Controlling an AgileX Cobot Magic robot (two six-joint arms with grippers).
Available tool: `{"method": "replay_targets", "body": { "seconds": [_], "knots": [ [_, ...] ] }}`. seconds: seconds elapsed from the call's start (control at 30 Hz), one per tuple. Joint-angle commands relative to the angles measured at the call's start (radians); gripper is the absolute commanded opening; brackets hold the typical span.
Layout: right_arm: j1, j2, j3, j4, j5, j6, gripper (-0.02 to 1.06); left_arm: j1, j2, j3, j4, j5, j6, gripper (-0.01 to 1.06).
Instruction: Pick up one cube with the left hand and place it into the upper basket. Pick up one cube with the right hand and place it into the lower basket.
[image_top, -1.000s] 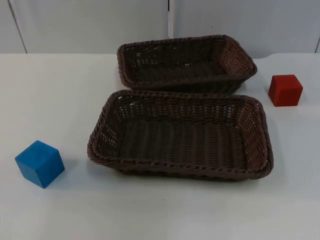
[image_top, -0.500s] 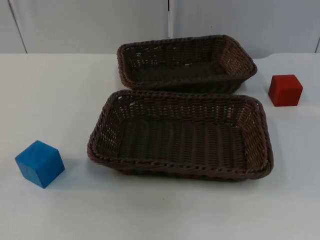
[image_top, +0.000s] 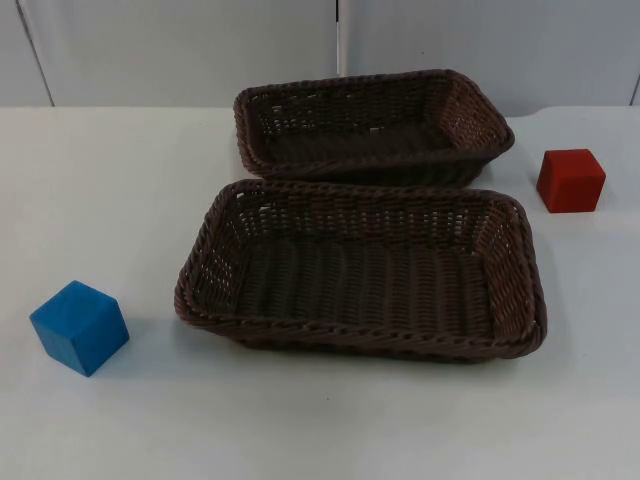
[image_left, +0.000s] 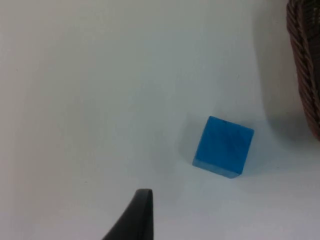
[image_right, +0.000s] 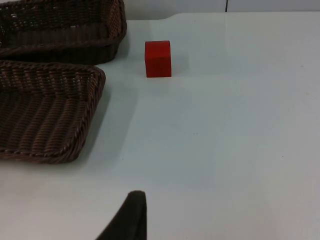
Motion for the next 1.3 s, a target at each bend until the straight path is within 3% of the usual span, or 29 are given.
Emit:
{"method": "replay_targets", "body": {
  "seconds": [0.0, 0.23, 0.77, 1.03, 1.27],
  "knots": [
    [-0.005, -0.004, 0.006, 0.0, -0.006, 0.001, 1.05, 0.003, 0.025, -0.006, -0.06, -0.028, 0.041, 1.05],
    [-0.005, -0.004, 0.006, 0.0, -0.006, 0.001, 1.05, 0.003, 0.088, -0.012, -0.221, -0.037, 0.225, 1.05],
    [-0.005, -0.004, 0.006, 0.0, -0.006, 0.001, 1.05, 0.003, 0.274, -0.016, -0.25, -0.102, 0.251, 1.05],
    [-0.005, -0.004, 0.006, 0.0, -0.006, 0.001, 1.05, 0.003, 0.371, -0.054, -0.296, -0.091, 0.329, 1.05],
    [-0.005, -0.004, 0.006, 0.0, -0.006, 0.001, 1.05, 0.003, 0.444, -0.065, -0.291, -0.142, 0.356, 1.05]
  ]
}}
